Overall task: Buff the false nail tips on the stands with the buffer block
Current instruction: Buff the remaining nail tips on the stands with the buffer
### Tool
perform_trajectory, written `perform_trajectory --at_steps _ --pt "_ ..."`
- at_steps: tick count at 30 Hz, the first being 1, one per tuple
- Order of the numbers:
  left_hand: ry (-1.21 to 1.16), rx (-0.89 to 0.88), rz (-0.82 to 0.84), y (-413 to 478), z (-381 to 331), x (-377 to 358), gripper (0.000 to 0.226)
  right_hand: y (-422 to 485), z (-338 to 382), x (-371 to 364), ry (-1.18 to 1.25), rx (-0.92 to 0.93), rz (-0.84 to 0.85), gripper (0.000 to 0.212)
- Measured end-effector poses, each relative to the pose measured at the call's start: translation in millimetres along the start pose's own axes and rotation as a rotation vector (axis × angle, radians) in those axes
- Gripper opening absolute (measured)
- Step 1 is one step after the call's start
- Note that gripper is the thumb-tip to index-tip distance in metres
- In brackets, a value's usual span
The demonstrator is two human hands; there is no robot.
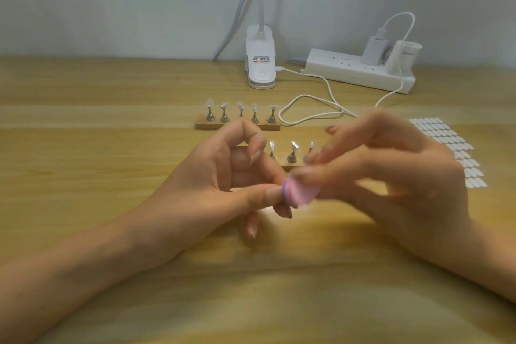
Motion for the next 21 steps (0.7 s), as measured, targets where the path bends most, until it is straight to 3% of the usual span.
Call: perform_trajectory --at_steps 8,15,21 --pt "-0.012 -0.007 0.002 -0.3 0.0 0.8 0.041 -1.1 4.7 -1.4 -0.009 0.049 0.005 0.02" --pt "0.017 -0.016 -0.05 -1.2 -5.3 5.8 0.028 -2.9 -19.5 18.2 0.067 -0.06 -0.093 0.027" --pt "0.05 -0.053 -0.141 -3.9 -9.1 12.9 0.032 -6.6 -23.4 15.7 0.084 -0.117 -0.099 0.027"
Point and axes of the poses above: each hand's wrist, its own y-axis towards the middle knuckle, its own x-axis out of the back of the hand, z = x × y, the point moved 9 cm from there along y, towards the middle knuckle, and after that the axes turned 2 degrees about -z, right-handed, at the moved point
